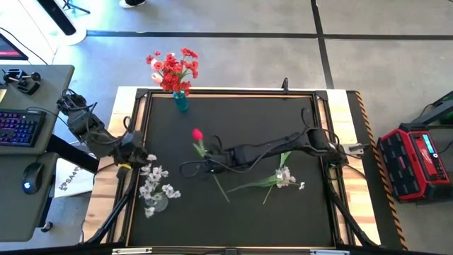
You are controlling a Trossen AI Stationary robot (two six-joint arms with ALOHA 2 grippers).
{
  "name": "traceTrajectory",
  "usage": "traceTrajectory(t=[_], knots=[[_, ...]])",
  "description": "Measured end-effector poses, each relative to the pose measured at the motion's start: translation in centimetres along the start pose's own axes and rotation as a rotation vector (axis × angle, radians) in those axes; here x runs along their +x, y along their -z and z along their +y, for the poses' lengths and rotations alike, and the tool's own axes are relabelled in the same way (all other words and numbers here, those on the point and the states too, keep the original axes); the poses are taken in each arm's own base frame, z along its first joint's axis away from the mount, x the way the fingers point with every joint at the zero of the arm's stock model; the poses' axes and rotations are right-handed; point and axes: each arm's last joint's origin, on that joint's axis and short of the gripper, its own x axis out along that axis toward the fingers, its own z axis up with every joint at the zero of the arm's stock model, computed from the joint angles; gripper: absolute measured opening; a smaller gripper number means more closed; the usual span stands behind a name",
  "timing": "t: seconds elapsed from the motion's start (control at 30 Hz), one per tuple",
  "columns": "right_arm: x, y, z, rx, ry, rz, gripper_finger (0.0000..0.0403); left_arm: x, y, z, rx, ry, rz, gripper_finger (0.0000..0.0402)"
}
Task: Sort flowers into vase by color
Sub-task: Put the right white flowers into the transparent vase, then put the left red tulip into the transparent vase
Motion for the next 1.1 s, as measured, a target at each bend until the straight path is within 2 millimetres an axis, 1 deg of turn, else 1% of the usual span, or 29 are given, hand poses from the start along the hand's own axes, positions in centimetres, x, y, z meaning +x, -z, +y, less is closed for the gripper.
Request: traceTrajectory(t=[0.13,0.23,0.33,0.43,0.53,0.6,0.7,0.83,0.97,1.1], knots=[[-2.5,-1.8,2.6,-0.091,-0.071,-0.156,0.0001,-0.4,-0.2,0.4,-0.034,-0.057,-0.081,0.0117],[-4.6,-3.4,4.1,-0.187,-0.1,-0.249,0.0001,-0.9,-0.5,0.6,-0.048,-0.067,-0.13,0.0117],[-6.8,-5.1,5.7,-0.297,-0.164,-0.356,0.0,-1.3,-0.9,0.6,-0.064,-0.093,-0.198,0.0117],[-8.6,-6.5,6.9,-0.403,-0.247,-0.428,0.0,-1.4,-1.4,0.4,-0.052,-0.105,-0.271,0.0117],[-9.9,-7.6,7.6,-0.485,-0.331,-0.471,0.0,-1.5,-2.2,-0.2,0.027,-0.084,-0.346,0.0117],[-10.3,-8.2,7.9,-0.534,-0.395,-0.475,0.0,-1.6,-2.9,-0.8,0.09,-0.064,-0.408,0.0117],[-10.4,-8.8,8.0,-0.58,-0.483,-0.469,0.0,-1.7,-3.9,-1.6,0.184,-0.058,-0.496,0.0117],[-10.6,-9.5,8.1,-0.592,-0.561,-0.479,0.0,-1.4,-4.5,-2.3,0.264,-0.077,-0.539,0.0117],[-10.9,-9.8,8.4,-0.623,-0.615,-0.504,0.0,-1.1,-4.5,-2.5,0.282,-0.091,-0.533,0.0117],[-11.2,-9.8,8.6,-0.652,-0.674,-0.508,0.0,-1.0,-4.6,-2.5,0.253,-0.108,-0.546,0.0117]])
